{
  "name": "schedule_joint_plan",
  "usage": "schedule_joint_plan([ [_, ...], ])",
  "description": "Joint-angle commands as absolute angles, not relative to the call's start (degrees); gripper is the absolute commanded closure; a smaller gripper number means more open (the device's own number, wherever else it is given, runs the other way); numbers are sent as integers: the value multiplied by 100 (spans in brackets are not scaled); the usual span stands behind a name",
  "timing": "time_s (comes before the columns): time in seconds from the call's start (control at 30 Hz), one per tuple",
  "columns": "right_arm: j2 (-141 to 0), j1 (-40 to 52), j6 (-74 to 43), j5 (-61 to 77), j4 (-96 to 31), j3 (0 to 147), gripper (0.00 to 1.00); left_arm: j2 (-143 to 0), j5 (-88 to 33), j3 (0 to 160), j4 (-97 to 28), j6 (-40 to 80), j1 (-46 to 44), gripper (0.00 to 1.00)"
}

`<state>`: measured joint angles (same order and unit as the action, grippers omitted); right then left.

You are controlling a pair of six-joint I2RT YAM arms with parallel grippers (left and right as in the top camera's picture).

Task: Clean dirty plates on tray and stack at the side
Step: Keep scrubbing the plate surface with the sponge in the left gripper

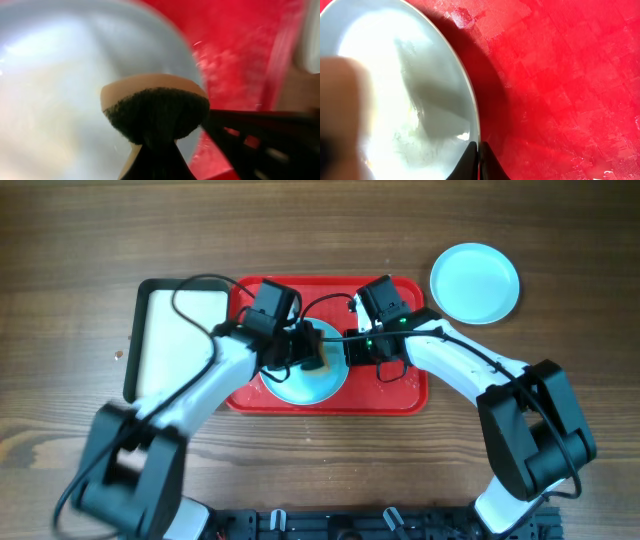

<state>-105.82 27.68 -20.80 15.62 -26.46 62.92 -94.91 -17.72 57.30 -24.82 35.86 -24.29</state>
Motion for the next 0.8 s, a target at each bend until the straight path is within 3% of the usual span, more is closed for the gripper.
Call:
schedule_joint_plan([
  [0.0,-10674,2794,-2119,1616,-2620,6261,96,-8595,-502,5889,-2906,3472,-2383,96],
  [0.17,-10674,2794,-2119,1616,-2617,6261,96,-8315,443,5889,-3540,3472,-2383,96],
  [0.77,-10674,2794,-2115,1616,-2615,6259,96,-9725,115,5629,-3542,3892,-2390,96],
])
